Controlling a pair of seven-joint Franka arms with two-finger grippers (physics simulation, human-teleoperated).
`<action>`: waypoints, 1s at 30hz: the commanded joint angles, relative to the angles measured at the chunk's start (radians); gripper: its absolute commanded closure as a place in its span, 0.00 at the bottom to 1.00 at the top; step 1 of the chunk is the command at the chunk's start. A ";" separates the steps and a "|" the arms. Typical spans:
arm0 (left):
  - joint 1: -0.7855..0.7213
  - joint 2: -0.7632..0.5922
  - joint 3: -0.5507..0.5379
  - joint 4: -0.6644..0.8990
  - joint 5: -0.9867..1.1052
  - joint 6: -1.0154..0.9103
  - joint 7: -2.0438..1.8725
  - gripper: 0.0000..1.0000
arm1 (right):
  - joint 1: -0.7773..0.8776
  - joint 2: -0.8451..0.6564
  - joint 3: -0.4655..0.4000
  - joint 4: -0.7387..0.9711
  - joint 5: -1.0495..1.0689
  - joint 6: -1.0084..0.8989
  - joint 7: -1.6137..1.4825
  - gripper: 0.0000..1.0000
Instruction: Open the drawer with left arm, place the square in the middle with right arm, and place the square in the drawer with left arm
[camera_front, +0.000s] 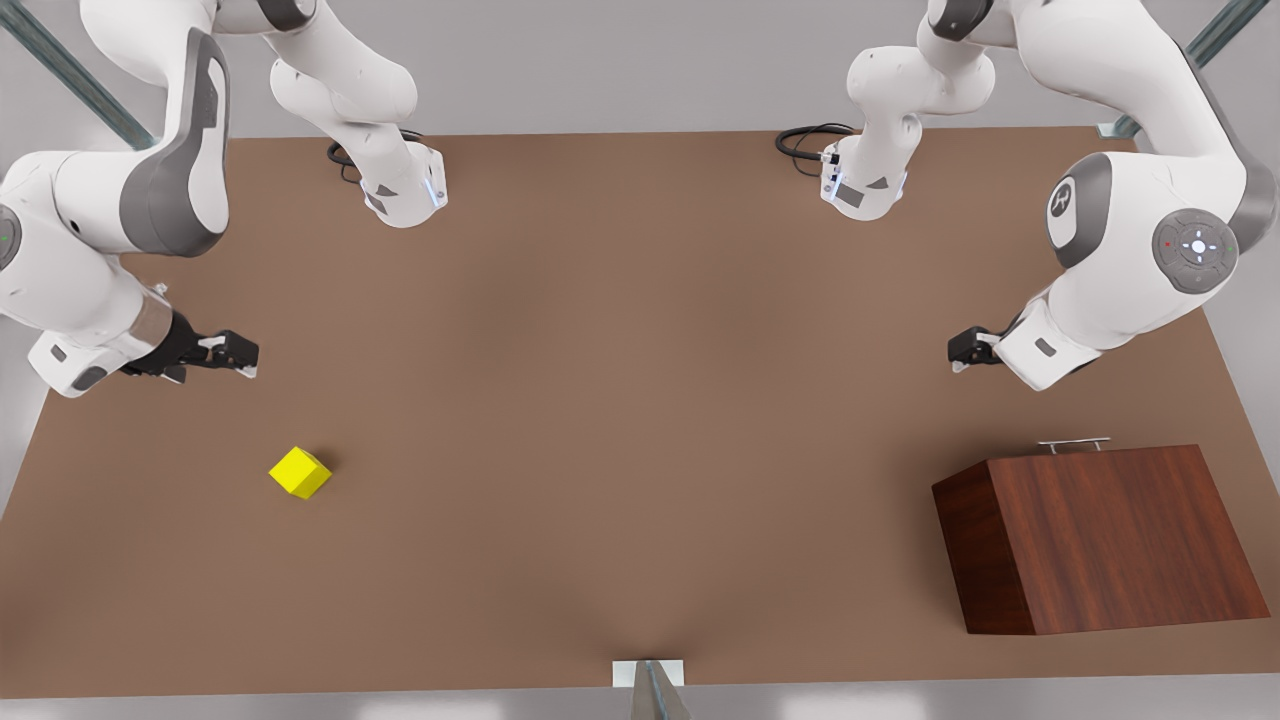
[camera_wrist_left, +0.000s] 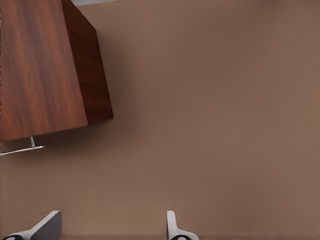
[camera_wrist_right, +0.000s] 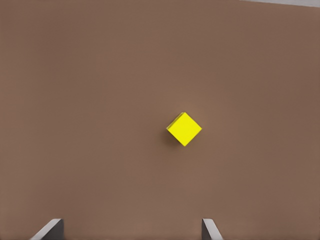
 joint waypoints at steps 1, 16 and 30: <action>0.000 0.004 0.000 0.000 0.004 0.000 -0.002 0.00 | 0.004 0.002 -0.001 0.001 -0.002 0.001 0.001 0.00; 0.003 -0.285 0.135 -0.759 -0.002 0.798 -1.240 0.00 | 0.030 0.234 -0.112 -0.292 0.023 0.510 -0.746 0.00; 0.021 -0.160 0.299 -0.877 -0.014 1.118 -1.321 0.00 | 0.028 0.413 -0.172 -0.387 0.094 0.809 -0.911 0.00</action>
